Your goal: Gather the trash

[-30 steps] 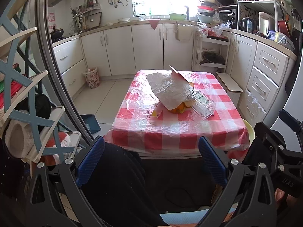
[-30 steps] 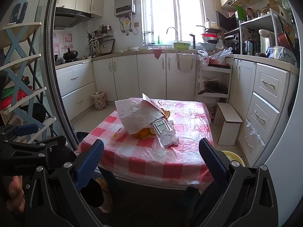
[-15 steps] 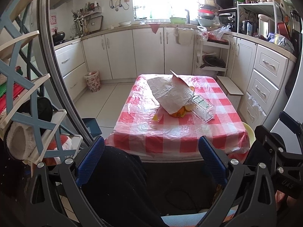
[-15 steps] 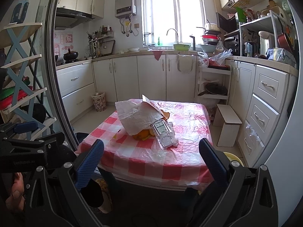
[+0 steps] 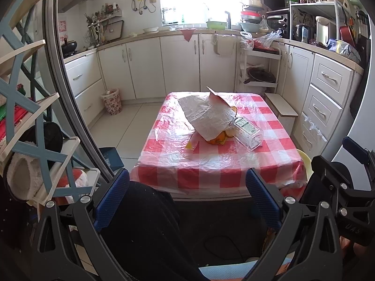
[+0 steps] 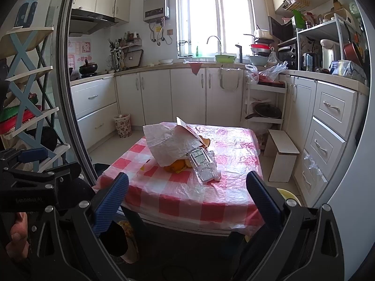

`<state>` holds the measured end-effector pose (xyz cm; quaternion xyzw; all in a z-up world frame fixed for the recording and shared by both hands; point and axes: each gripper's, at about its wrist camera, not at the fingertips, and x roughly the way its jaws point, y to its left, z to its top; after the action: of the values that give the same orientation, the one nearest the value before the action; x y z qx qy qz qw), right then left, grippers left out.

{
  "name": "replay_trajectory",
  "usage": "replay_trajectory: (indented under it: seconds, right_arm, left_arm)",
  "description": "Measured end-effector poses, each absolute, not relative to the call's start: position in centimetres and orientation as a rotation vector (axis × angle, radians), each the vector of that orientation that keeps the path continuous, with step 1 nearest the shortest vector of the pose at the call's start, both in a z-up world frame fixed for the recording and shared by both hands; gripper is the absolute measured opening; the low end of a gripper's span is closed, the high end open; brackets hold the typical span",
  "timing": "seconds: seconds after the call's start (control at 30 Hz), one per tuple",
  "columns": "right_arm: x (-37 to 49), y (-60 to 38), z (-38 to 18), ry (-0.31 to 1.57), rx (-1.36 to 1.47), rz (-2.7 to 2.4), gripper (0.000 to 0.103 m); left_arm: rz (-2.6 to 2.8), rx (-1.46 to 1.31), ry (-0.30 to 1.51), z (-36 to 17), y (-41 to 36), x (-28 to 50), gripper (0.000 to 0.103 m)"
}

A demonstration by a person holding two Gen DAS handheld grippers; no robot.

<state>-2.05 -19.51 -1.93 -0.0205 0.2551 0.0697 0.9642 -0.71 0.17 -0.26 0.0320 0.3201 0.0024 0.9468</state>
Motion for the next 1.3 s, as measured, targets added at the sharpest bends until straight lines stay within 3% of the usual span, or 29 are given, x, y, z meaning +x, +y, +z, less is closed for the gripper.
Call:
replay_trajectory:
  seconds: [0.8, 1.03, 1.3]
  right_arm:
    - [0.8, -19.5, -3.6, 0.573, -0.078, 0.132, 0.096]
    - [4.6, -20.8, -5.8, 0.625, -0.095, 0.139, 0.096]
    - [12.1, -21.6, -8.9, 0.726, -0.125, 0.15, 0.096]
  left_arm:
    - [-0.033, -0.017, 0.695, -1.1, 1.8, 3.0, 0.095]
    - [-0.073, -0.05, 0.718, -1.8, 1.2, 9.9, 0.095]
    - [-0.108, -0.177, 0.849, -6.5, 2.5, 21.4, 0.095]
